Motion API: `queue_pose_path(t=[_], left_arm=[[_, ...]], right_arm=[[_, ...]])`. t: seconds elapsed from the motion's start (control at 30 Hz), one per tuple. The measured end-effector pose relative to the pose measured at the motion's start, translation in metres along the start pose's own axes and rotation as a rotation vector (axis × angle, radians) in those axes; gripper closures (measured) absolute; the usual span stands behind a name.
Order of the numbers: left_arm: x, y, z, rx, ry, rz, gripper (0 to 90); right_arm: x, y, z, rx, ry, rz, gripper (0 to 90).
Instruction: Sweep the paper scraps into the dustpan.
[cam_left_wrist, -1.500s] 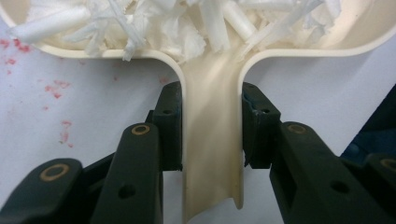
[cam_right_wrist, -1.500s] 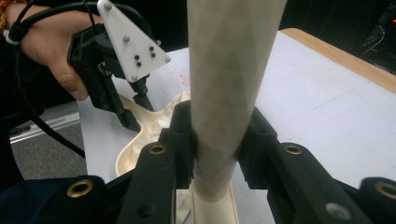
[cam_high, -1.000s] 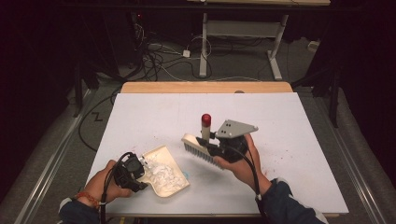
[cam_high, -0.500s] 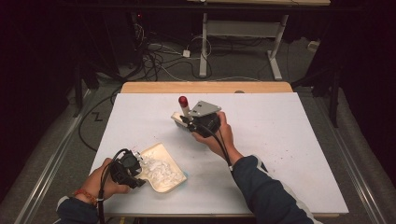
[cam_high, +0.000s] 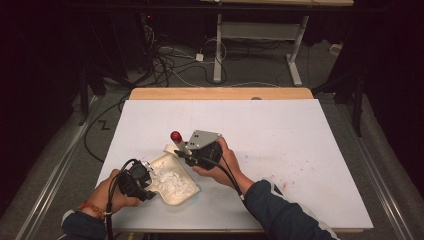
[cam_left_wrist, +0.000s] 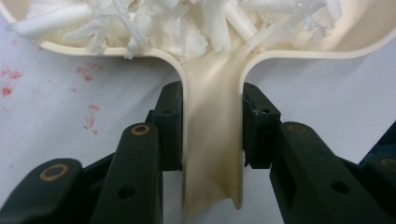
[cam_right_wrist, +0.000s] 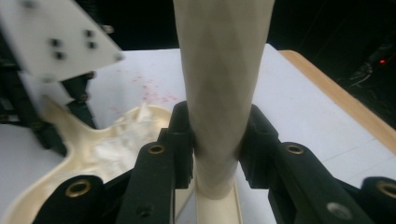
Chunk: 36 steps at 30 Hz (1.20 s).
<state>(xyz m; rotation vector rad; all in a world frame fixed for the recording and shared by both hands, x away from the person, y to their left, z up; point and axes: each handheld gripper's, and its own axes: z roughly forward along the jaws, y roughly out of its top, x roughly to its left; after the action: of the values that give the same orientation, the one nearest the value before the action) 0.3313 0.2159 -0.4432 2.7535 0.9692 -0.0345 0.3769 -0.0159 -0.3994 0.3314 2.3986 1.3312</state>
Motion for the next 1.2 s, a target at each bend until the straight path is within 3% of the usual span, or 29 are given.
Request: queue_pose_path(t=[0.23, 0.27, 0.33, 0.47, 0.77, 0.8, 1.2], left_arm=[[0.000, 0.002, 0.000, 0.014, 0.000, -0.017, 62.9], [0.000, 0.002, 0.000, 0.011, 0.003, -0.019, 62.9], [-0.001, 0.002, 0.000, 0.011, 0.006, -0.015, 62.9], [-0.001, 0.002, 0.000, 0.009, 0.009, -0.014, 62.9], [-0.001, 0.001, 0.000, 0.000, 0.009, -0.018, 62.9], [-0.001, 0.001, 0.000, -0.003, 0.010, -0.018, 62.9], [0.002, 0.000, 0.001, -0.032, 0.011, -0.047, 62.9]], right_arm=[[0.015, 0.001, -0.018, -0.032, 0.078, 0.037, 70.9], [0.022, 0.003, -0.024, -0.049, 0.133, 0.041, 71.0], [0.028, 0.005, -0.026, -0.040, 0.155, 0.028, 70.9], [0.030, 0.007, -0.033, -0.045, 0.129, 0.017, 70.9], [0.008, 0.008, -0.054, -0.105, 0.024, 0.075, 70.9], [0.001, 0.007, -0.062, -0.114, 0.009, 0.098, 70.9], [-0.024, -0.013, -0.116, -0.086, -0.024, 0.150, 70.9]])
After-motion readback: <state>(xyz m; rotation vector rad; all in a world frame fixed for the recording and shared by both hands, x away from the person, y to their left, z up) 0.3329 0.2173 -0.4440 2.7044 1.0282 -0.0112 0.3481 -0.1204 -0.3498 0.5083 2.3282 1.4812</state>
